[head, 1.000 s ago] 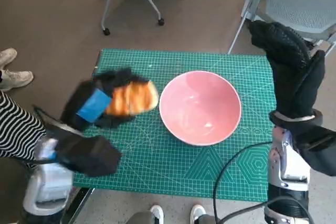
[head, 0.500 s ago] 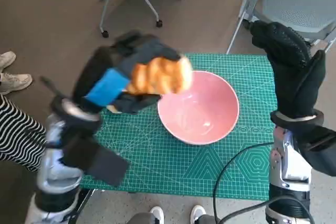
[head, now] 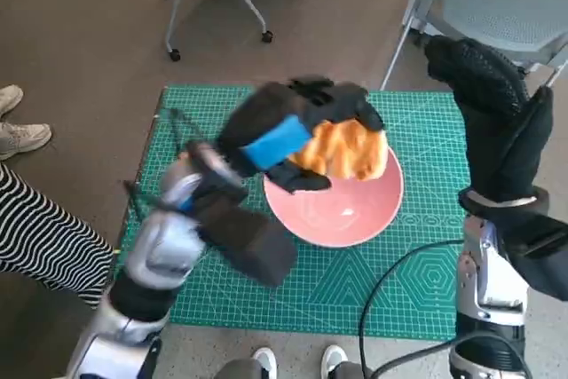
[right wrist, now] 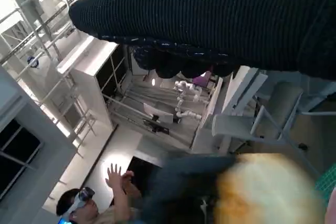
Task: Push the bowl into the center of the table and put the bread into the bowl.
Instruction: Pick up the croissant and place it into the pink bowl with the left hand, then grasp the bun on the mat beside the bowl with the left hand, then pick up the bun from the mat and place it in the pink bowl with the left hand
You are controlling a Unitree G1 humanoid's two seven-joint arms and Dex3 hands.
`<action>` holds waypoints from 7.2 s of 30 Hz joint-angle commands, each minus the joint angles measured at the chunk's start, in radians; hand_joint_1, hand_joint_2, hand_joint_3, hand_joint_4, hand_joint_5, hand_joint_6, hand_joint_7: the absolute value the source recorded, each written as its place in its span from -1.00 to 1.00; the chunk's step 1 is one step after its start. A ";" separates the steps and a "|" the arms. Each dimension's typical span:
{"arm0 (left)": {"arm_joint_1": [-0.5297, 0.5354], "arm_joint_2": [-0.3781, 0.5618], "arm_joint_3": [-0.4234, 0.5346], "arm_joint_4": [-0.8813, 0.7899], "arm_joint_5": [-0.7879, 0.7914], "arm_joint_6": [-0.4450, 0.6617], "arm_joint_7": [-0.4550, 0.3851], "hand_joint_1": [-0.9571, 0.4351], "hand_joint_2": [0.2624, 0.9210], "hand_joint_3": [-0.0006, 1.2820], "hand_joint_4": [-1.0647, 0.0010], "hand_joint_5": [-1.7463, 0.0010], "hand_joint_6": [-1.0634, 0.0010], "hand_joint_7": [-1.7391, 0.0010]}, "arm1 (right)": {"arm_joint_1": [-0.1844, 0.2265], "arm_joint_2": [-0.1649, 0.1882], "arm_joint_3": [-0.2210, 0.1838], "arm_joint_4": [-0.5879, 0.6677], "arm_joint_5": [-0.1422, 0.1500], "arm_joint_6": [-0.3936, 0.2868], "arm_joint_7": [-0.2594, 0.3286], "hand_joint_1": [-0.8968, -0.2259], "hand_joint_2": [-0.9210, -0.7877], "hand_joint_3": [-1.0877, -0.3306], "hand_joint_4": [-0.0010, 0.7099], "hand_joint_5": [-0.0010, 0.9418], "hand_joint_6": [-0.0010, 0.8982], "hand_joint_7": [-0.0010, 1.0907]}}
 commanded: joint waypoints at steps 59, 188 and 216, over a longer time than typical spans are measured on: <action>-0.021 0.564 0.243 0.155 -0.160 0.026 -0.478 0.48 0.36 -0.98 1.00 1.00 0.71 0.91 | 0.030 -0.023 -0.009 0.041 0.005 -0.030 0.025 -0.36 -1.00 -0.09 -0.49 -1.00 -0.88 -0.03; -0.177 0.057 -0.089 0.239 0.025 -0.177 -0.184 0.38 0.99 -0.79 -0.28 -0.38 0.07 -0.45 | 0.084 -0.033 -0.016 -0.044 0.022 0.026 0.031 -0.36 -1.00 -0.09 -0.50 -0.99 -0.93 0.03; -0.153 0.098 -0.031 0.237 -0.060 -0.145 -0.313 -0.10 0.66 -0.99 0.89 1.00 0.57 0.94 | 0.079 -0.024 -0.019 -0.059 0.027 0.039 0.018 -0.37 -1.00 -0.07 -0.49 -0.99 -0.92 0.02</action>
